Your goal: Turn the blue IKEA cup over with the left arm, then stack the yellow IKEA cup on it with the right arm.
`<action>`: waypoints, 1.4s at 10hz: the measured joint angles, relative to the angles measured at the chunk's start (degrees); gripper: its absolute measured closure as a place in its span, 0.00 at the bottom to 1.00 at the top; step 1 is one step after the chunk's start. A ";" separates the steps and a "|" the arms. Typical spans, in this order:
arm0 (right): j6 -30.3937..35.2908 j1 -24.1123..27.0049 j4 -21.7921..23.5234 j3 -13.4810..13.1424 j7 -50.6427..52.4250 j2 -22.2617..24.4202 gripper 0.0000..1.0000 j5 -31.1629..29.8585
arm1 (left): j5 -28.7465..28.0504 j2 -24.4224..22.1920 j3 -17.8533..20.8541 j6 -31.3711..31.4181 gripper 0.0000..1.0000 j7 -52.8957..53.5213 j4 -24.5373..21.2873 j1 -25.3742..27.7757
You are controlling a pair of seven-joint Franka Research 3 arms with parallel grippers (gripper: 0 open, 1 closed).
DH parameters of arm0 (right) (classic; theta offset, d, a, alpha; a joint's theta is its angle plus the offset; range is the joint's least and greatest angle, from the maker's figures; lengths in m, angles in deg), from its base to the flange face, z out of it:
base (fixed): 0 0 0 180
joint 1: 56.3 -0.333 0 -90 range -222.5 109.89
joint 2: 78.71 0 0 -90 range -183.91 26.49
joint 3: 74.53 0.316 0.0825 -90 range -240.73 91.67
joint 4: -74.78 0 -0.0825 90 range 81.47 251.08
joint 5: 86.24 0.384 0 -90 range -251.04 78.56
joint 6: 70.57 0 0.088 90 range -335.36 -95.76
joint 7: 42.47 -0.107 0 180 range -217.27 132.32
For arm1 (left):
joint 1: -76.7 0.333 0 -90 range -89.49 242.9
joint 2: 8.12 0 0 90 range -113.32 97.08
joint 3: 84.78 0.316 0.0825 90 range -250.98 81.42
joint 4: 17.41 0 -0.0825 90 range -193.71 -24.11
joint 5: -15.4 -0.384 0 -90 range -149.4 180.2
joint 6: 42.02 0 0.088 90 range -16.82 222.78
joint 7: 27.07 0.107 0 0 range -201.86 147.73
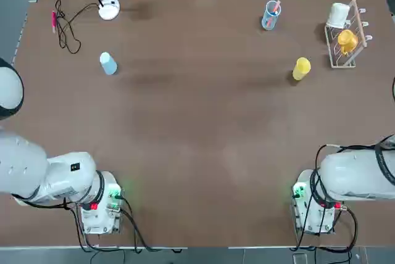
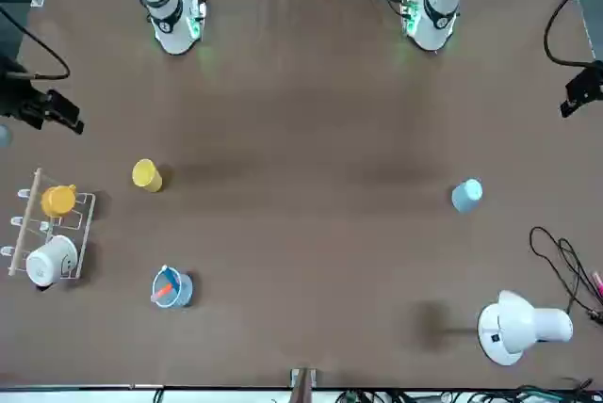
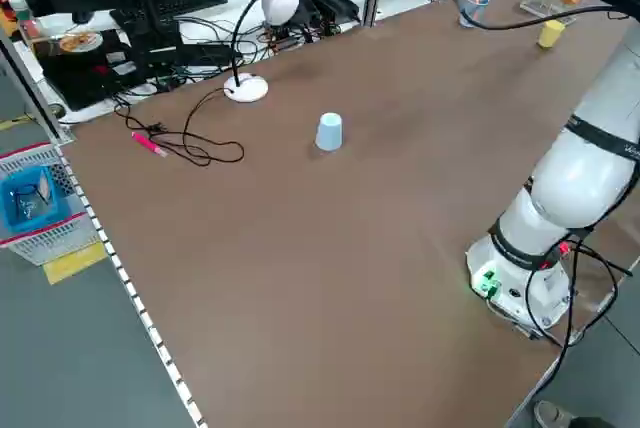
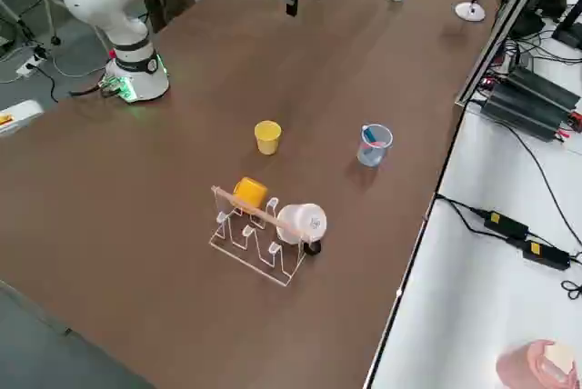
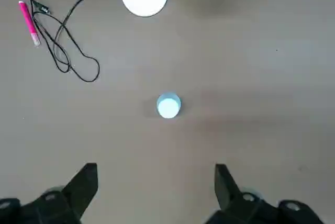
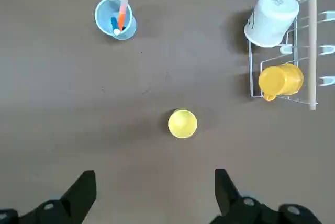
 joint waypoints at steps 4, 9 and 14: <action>-0.03 0.00 0.00 -0.01 0.00 0.00 0.00 0.00 | 0.05 0.01 -0.45 0.00 0.01 0.02 0.00 -0.29; 0.11 -0.04 0.00 0.24 0.00 0.00 0.00 0.00 | 1.88 2.35 0.10 -0.05 0.01 20.63 -0.12 4.29; 0.23 -0.10 0.01 0.40 0.01 0.00 0.00 0.00 | 10.13 8.54 0.40 0.00 0.01 41.91 -0.17 15.09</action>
